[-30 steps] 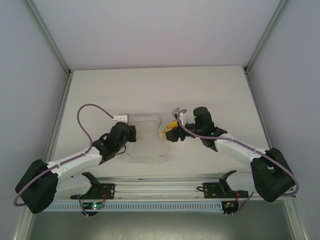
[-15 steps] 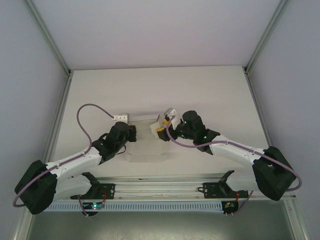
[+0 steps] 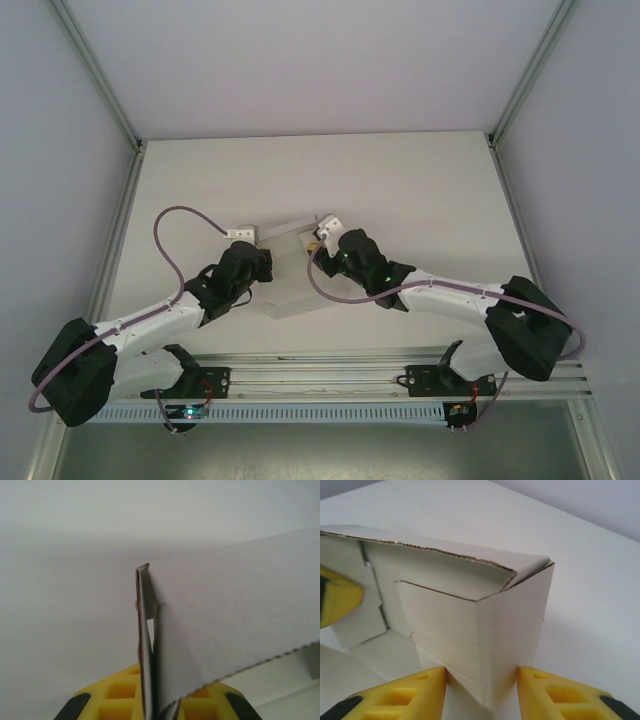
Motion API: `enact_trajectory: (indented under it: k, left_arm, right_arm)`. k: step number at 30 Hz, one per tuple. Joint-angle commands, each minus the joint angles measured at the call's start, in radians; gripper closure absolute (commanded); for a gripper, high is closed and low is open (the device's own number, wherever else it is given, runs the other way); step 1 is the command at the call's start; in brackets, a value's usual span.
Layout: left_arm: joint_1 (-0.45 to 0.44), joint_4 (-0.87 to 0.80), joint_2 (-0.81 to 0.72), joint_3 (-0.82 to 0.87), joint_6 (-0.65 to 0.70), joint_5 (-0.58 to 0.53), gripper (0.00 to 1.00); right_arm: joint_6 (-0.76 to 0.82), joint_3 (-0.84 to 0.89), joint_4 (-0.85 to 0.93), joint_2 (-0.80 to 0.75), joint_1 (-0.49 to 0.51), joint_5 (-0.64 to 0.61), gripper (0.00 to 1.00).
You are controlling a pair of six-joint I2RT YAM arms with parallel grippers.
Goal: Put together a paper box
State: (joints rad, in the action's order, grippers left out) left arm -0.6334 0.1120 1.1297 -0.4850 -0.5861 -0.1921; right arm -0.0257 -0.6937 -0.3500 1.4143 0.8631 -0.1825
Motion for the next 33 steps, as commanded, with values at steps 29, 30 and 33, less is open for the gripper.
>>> enact_trajectory:
  k: [29,30,33]
  left_arm:
    - [-0.018,-0.011,-0.006,-0.059,-0.038,0.018,1.00]
    - [-0.018,-0.007,-0.005,-0.057,-0.039,0.020,1.00]
    - [-0.018,0.007,-0.010,-0.051,-0.035,0.036,1.00]
  right_arm:
    - [0.004,0.096,0.038,-0.210,-0.077,0.362,0.46]
    - [0.003,0.104,0.030,-0.220,-0.085,0.391,0.49]
    - [0.005,0.113,0.035,-0.235,-0.104,0.419,0.53]
